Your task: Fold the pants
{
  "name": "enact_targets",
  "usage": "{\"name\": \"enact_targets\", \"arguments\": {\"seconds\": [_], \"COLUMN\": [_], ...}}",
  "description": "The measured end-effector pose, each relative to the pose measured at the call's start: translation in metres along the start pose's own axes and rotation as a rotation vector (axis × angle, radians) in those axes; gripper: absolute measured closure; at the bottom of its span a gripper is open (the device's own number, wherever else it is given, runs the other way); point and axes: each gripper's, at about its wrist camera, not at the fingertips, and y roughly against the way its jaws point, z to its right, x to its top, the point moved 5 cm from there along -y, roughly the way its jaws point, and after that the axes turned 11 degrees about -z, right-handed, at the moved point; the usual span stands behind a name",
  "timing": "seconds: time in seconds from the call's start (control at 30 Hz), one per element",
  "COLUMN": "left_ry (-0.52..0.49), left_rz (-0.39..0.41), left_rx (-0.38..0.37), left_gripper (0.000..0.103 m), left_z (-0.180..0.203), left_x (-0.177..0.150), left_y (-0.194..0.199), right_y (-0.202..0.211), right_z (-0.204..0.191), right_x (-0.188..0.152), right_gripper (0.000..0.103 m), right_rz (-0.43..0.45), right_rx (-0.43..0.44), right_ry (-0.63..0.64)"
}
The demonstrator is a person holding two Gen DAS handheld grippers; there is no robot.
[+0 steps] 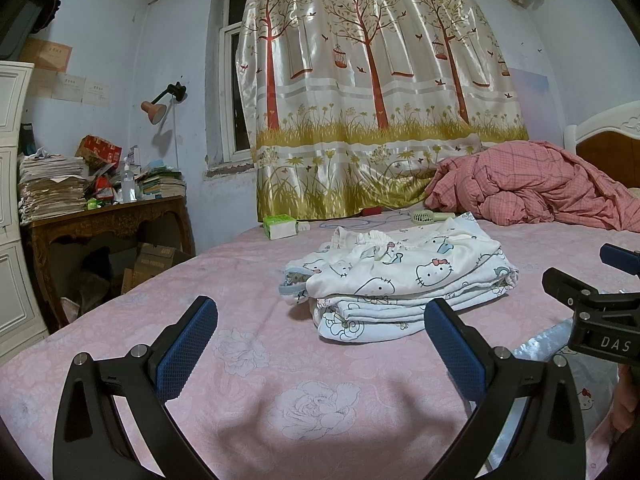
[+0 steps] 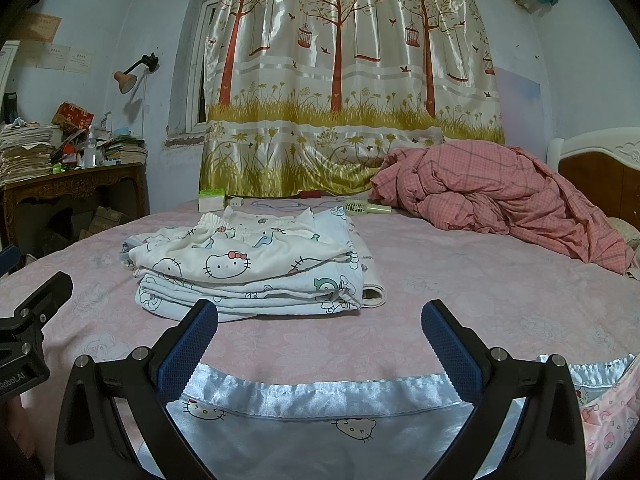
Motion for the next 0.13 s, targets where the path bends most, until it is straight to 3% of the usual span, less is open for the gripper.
{"name": "enact_targets", "arguments": {"seconds": [0.13], "left_ry": [-0.001], "left_rz": [-0.001], "left_rx": [0.000], "left_gripper": [0.000], "left_z": [0.0000], "left_x": [0.0001], "left_y": [0.0000], "right_y": [0.0000], "right_z": [0.0001], "right_x": [0.0001], "right_gripper": [0.001], "right_rz": [0.000], "right_rx": [0.000], "right_ry": [0.000]}}
